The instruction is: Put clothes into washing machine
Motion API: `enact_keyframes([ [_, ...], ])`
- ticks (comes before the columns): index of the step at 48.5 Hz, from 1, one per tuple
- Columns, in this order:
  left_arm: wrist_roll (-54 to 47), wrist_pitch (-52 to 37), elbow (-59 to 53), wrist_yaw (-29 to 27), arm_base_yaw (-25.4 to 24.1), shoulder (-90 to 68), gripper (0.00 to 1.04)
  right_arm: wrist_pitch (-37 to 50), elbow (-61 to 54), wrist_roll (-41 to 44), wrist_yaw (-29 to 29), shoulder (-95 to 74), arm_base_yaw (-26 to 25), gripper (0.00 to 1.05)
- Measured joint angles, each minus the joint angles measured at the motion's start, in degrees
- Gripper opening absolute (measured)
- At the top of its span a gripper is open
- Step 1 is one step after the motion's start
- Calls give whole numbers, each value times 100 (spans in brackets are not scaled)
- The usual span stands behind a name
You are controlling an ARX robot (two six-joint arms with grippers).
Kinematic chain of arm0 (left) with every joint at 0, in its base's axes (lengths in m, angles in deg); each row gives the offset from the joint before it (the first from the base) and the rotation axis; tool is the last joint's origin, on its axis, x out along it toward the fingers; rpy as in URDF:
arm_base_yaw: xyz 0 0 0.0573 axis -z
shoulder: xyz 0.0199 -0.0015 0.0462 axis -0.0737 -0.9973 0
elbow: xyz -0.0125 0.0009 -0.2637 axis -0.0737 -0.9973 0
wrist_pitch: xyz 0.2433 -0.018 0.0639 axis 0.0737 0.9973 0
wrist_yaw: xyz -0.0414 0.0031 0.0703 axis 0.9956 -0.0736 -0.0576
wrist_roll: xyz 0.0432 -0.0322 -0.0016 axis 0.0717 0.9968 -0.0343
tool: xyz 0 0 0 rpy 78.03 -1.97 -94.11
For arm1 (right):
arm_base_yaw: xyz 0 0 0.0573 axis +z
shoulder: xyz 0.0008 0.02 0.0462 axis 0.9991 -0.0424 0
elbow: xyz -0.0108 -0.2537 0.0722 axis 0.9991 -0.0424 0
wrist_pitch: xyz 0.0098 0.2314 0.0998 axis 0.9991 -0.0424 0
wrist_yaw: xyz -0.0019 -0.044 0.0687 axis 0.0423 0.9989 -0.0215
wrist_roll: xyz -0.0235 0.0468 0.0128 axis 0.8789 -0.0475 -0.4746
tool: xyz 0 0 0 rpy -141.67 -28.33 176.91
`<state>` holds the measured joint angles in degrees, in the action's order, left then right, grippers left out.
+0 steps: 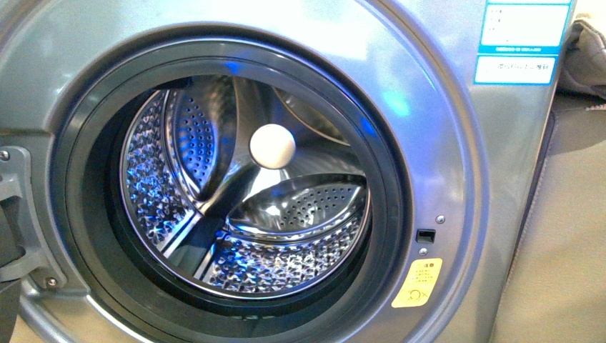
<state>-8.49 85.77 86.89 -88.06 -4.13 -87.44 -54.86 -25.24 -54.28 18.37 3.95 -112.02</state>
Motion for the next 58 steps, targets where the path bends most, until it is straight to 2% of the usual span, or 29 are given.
enact_keyframes([
  [7, 0, 0, 0, 0, 0, 0, 98, 1141, 13, -413, -791, -1025, -855, 97],
  [14, 0, 0, 0, 0, 0, 0, 98, 1915, 247, -800, -1355, -1821, -1429, 97],
  [22, 0, 0, 0, 0, 0, 0, 98, 3012, 791, -1475, -1847, -2903, -2223, 97],
  [26, 0, 0, 0, 0, 0, 0, 98, 3241, 1274, -1818, -2002, -3604, -2675, 97],
  [30, 0, 0, 0, 0, 0, 0, 98, 2758, 1781, -1797, -2044, -4138, -2975, 97],
  [33, 0, 0, 0, 0, 0, 0, 98, 1799, 2391, -1491, -2070, -4616, -3187, 97],
  [35, 0, 0, 0, 0, 0, 0, 98, 815, 2946, -1047, -2041, -5005, -3309, 97],
  [36, 0, 0, 0, 0, 0, 0, 98, 595, 3075, -925, -2013, -5101, -3333, 97],
  [39, 0, 0, 0, 0, 0, 0, 98, -820, 3886, 15, -1725, -5790, -3451, 97],
  [45, 0, 0, 0, 0, 0, 0, 98, -2337, 4695, 1394, -1104, -6706, -3541, 97],
  [50, 0, 0, 0, 0, 0, 0, 98, -3034, 5007, 2461, -516, -7447, -3591, 97],
  [58, 0, 0, 0, 0, 0, 0, 98, -3014, 5034, 3781, 153, -8505, -3617, 97],
])
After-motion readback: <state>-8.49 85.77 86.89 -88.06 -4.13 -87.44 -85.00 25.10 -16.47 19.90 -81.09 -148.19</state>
